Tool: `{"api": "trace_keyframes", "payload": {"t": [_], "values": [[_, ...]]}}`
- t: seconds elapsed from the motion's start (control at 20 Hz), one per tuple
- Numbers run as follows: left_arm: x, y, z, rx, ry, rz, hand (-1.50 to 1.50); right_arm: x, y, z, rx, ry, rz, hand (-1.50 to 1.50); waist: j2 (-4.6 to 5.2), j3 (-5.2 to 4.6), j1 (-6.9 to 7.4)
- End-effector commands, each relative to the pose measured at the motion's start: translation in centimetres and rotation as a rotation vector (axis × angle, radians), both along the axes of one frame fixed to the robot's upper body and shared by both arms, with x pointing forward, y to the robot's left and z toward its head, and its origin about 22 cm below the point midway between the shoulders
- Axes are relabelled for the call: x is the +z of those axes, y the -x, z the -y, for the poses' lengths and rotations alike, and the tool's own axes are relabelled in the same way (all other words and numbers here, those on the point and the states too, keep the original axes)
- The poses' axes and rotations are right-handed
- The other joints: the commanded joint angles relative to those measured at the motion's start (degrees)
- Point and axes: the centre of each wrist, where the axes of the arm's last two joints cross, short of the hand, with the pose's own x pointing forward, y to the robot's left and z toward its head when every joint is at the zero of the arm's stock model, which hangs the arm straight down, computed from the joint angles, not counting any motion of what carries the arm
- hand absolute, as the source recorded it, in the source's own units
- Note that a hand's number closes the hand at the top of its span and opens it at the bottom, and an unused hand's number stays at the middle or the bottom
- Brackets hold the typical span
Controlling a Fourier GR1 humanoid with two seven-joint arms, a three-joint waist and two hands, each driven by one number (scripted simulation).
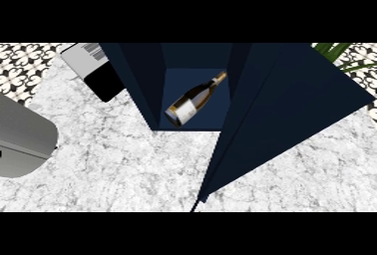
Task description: Pick up the wine, place it into the cabinet and close the cabinet
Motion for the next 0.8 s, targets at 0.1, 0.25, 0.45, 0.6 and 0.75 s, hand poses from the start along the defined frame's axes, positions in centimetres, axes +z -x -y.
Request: {"api": "trace_keyframes", "payload": {"t": [0.1,0.25,0.45,0.6,0.75], "values": [[-0.1,-0.6,-0.8,-0.035,0.032,0.000,-1.50,1.2,0.5,-4.1,0.069,-0.029,0.099,1.50,0.36,0.02,0.69],[-0.1,-1.3,0.1,-0.043,0.042,0.003,-1.50,2.7,0.3,-4.0,0.097,-0.005,0.094,1.50,0.48,-0.07,0.63],[0.3,-1.4,0.6,-0.059,0.046,0.010,-1.50,1.9,-1.6,-6.3,0.095,-0.035,0.072,1.50,0.79,-0.03,1.91],[-0.1,-1.6,0.5,-0.051,0.048,-0.002,-1.50,4.0,-2.8,-6.5,0.098,-0.056,0.083,1.50,0.74,-0.05,1.91],[-0.2,-1.8,1.4,-0.052,0.069,0.002,-1.50,5.1,-5.0,-8.2,0.084,-0.051,0.089,1.50,0.87,0.00,2.22]]}}
